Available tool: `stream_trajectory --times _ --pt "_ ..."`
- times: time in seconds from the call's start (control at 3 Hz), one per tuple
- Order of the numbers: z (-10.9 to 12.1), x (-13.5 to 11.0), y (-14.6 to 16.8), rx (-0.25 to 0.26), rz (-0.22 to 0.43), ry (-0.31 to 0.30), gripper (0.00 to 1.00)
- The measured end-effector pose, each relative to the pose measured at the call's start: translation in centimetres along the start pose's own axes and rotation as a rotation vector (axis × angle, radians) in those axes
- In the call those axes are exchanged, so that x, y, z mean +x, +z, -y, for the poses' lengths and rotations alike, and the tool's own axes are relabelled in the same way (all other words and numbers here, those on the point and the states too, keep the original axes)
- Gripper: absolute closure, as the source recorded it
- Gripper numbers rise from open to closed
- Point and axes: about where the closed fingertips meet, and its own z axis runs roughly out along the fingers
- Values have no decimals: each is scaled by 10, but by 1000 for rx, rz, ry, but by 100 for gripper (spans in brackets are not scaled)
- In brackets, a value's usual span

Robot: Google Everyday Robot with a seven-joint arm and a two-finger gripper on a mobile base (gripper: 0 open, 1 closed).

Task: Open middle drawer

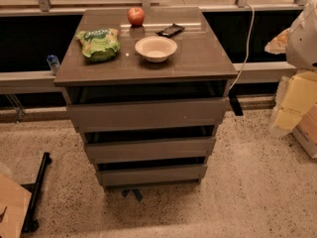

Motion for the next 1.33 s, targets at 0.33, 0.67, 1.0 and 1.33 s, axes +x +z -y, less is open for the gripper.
stream_trajectory --times 0.33,0.67,1.0,1.33 --pt "0 0 0 0 0 0 0" --pt "5 -3 8 42 20 -6 0" --pt "14 -7 37 91 72 -22 0" --pt "36 -11 83 127 111 14 0"
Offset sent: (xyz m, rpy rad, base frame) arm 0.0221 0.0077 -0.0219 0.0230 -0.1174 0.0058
